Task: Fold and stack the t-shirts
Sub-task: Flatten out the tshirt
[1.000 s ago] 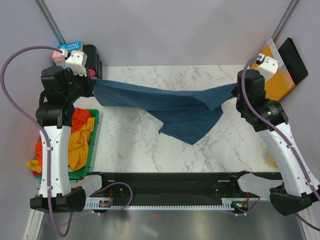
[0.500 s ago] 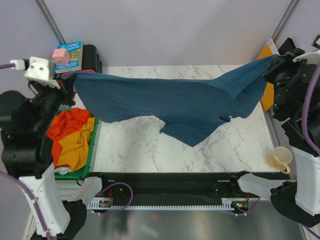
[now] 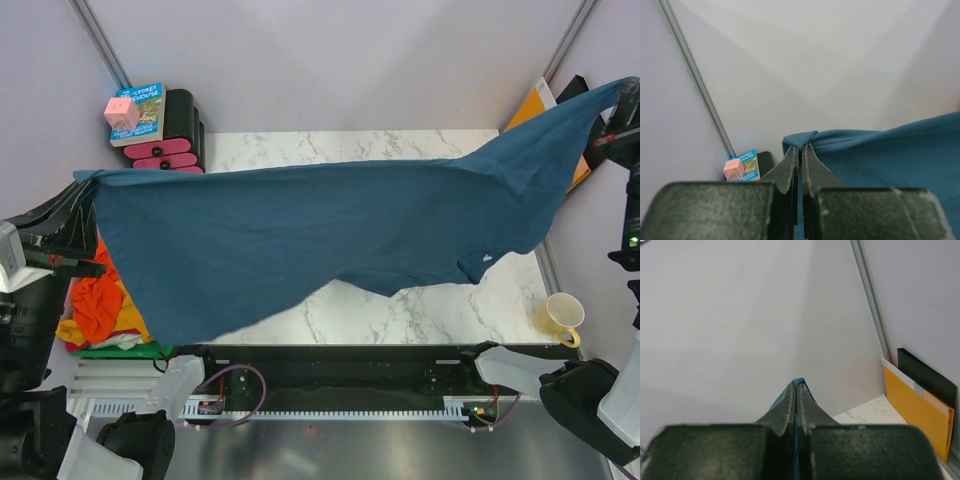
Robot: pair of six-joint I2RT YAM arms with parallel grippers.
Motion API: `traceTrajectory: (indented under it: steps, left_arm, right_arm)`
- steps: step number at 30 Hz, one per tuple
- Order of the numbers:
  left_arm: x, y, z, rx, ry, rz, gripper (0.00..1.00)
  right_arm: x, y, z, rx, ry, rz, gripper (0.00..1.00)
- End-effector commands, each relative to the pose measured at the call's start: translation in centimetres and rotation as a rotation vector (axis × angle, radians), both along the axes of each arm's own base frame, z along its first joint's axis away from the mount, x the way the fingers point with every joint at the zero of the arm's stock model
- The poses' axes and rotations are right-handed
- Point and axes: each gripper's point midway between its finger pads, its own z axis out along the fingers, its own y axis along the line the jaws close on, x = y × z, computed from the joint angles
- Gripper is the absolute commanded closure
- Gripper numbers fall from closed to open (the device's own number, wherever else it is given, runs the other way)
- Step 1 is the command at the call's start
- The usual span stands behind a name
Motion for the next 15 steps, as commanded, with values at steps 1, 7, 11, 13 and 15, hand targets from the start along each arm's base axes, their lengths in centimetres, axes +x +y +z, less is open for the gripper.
traceTrajectory:
  steps: [1,7,11,13,15]
  left_arm:
    - [0.3,-0.2,0.5,-0.002,0.006,-0.012,0.98]
    - [2.3,-0.5,0.6,-0.015,0.035,-0.039,0.98]
    - [6.3,-1.0,-3.4,-0.014,0.164,-0.080,0.98]
    - [8.0,-1.4,-5.7,-0.016,0.229,-0.109,0.98]
    - [10.8,-1.9,-9.5,-0.023,0.328,-0.143,0.98]
  right_arm:
    - [-2.7,-1.4,4.2,0.034,-0.147,-0.018,1.00]
    - [-0.9,-0.4,4.6,0.025,-0.144,-0.009,1.00]
    - [2.8,0.5,-0.3,0.005,0.005,-0.048,1.00]
    - [5.9,1.7,-4.4,-0.028,0.104,-0.057,1.00]
    - [7.9,2.7,-7.1,-0.037,0.163,-0.054,1.00]
